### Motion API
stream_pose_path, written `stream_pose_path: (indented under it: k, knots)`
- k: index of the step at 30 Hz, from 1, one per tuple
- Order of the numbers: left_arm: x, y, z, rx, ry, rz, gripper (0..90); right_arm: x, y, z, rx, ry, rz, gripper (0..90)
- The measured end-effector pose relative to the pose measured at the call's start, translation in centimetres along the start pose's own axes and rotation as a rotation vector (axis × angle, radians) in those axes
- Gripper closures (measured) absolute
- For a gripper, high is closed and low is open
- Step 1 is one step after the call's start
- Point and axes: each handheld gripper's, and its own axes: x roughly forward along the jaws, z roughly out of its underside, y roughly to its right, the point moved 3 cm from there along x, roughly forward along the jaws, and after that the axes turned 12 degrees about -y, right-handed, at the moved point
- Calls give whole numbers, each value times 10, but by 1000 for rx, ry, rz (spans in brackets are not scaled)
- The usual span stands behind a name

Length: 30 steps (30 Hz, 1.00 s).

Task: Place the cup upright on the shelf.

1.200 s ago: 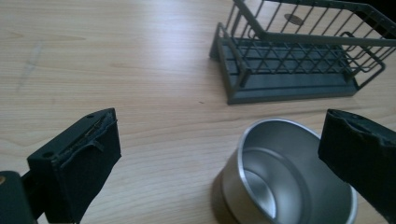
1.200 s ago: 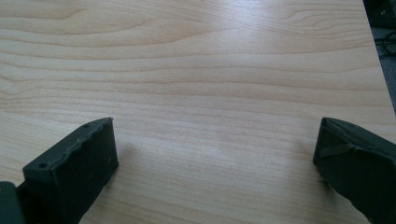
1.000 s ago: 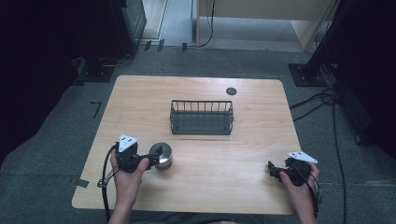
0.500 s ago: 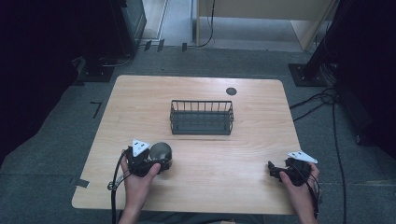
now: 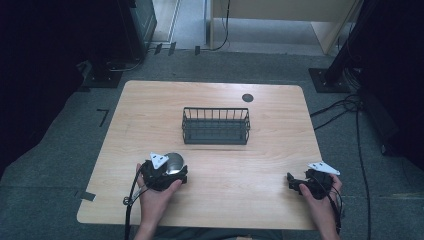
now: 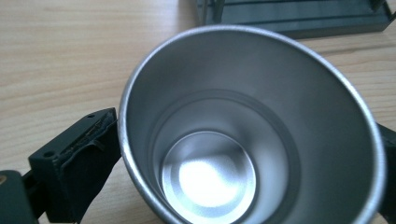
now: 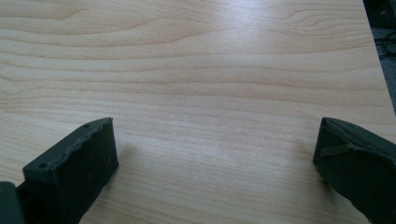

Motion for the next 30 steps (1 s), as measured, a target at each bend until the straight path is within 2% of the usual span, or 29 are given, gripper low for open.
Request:
stream_pose_path:
  k: [4, 6, 8, 19, 27, 30]
  knots:
    - [2, 0, 1, 0, 4, -9, 50, 0, 0, 0, 0, 0, 0, 0]
    - [4, 3, 0, 19, 19, -19, 126, 0, 0, 0, 0, 0, 0, 0]
    - [6, 3, 0, 14, 20, -29, 166, 0, 0, 0, 0, 0, 0, 0]
    - [5, -3, -7, -8, 22, -38, 181, 0, 0, 0, 1, 0, 0, 0]
    - [-5, -2, -22, 11, 52, -25, 183, 0, 0, 0, 0, 0, 0, 0]
    - [-10, 0, -30, 13, 66, -5, 183, 0, 0, 0, 0, 0, 0, 0]
